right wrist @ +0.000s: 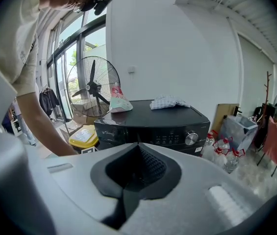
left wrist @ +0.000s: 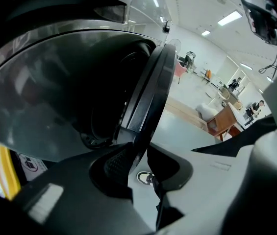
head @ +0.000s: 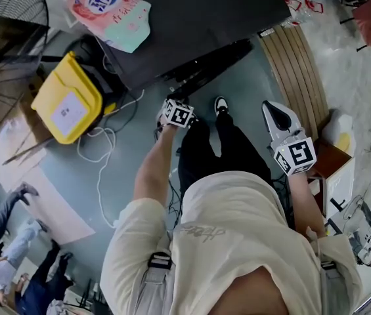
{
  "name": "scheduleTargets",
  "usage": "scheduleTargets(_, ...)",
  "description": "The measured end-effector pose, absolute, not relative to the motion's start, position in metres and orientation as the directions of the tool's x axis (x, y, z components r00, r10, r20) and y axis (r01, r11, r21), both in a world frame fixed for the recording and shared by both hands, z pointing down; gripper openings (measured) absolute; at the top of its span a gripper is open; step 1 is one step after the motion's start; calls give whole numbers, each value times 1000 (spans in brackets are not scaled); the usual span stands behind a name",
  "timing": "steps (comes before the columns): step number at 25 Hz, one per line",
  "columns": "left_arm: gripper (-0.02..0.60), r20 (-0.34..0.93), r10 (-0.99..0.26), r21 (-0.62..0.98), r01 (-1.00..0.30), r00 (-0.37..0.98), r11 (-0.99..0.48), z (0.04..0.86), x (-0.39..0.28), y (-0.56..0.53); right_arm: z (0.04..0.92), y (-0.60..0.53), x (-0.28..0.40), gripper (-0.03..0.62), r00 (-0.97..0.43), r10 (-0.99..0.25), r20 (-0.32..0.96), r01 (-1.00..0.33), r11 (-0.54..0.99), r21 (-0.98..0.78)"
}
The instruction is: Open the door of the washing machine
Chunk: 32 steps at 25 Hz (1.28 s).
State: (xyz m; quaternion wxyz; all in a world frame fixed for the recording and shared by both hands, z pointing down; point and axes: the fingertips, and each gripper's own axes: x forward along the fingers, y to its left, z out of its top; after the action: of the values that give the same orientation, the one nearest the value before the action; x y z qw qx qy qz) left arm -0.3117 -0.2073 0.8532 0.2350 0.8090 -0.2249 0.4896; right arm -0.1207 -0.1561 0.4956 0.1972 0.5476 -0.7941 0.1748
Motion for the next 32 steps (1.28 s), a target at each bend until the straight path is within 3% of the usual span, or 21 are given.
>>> scheduleTargets(14, 103, 915, -58, 202, -578, 399, -791, 857, -286, -141, 493, -130, -95, 0, -303, -829, 471, -950, 301, -83)
scheduleTargets(32, 97, 961, -64, 160, -731, 269, -663, 863, -230, -54, 507, -55, 33, 0, -334, -834, 439, -942, 306, -136)
